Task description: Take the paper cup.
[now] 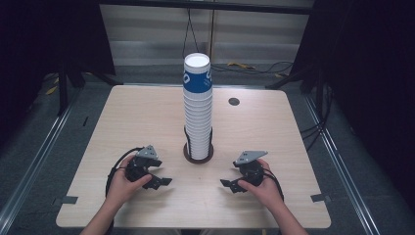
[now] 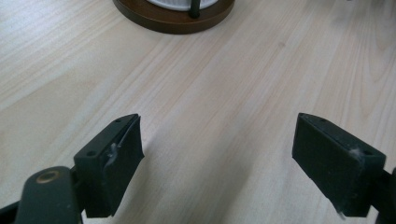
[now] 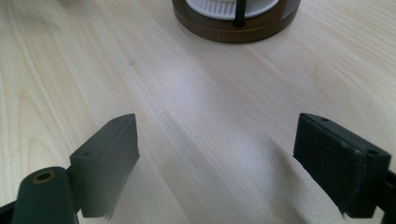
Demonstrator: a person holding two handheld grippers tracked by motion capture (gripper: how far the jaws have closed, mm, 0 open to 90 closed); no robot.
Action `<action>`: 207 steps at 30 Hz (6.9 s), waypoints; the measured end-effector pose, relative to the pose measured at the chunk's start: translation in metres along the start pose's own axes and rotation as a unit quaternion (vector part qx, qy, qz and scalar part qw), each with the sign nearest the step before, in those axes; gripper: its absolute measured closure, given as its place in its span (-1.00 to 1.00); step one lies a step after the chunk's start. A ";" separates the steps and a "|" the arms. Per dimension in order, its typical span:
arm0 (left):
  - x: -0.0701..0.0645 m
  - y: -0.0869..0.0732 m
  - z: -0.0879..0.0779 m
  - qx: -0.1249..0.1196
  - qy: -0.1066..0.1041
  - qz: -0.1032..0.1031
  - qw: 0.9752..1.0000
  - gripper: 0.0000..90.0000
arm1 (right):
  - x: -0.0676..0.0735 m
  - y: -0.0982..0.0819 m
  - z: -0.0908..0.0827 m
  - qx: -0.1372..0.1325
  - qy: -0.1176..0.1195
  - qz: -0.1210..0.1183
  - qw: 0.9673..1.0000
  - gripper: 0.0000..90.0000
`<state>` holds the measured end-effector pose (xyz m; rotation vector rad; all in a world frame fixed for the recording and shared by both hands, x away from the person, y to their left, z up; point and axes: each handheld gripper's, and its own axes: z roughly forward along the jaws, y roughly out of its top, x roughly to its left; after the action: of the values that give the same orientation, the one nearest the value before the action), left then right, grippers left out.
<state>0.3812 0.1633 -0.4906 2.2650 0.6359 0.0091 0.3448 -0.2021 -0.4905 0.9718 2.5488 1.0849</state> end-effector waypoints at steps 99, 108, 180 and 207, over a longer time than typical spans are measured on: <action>0.003 0.257 -0.120 -0.106 -0.025 0.054 0.993 -0.65 | -0.012 0.176 -0.061 -0.140 0.031 -0.011 0.990 -0.71; 0.002 0.263 -0.119 -0.119 -0.029 0.058 0.991 -0.65 | -0.009 0.185 -0.060 -0.145 0.029 -0.018 0.989 -0.71; -0.005 0.297 -0.144 -0.139 -0.009 0.040 0.989 -0.53 | -0.007 0.218 -0.053 -0.155 0.011 -0.018 0.988 -0.72; -0.009 0.301 -0.173 -0.160 -0.005 0.037 0.986 -0.53 | -0.007 0.217 -0.052 -0.157 0.011 -0.016 0.987 -0.72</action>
<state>0.4719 0.1027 -0.1607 1.9749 0.5037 0.1276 0.4354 -0.1249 -0.3018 0.8368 2.3033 1.4370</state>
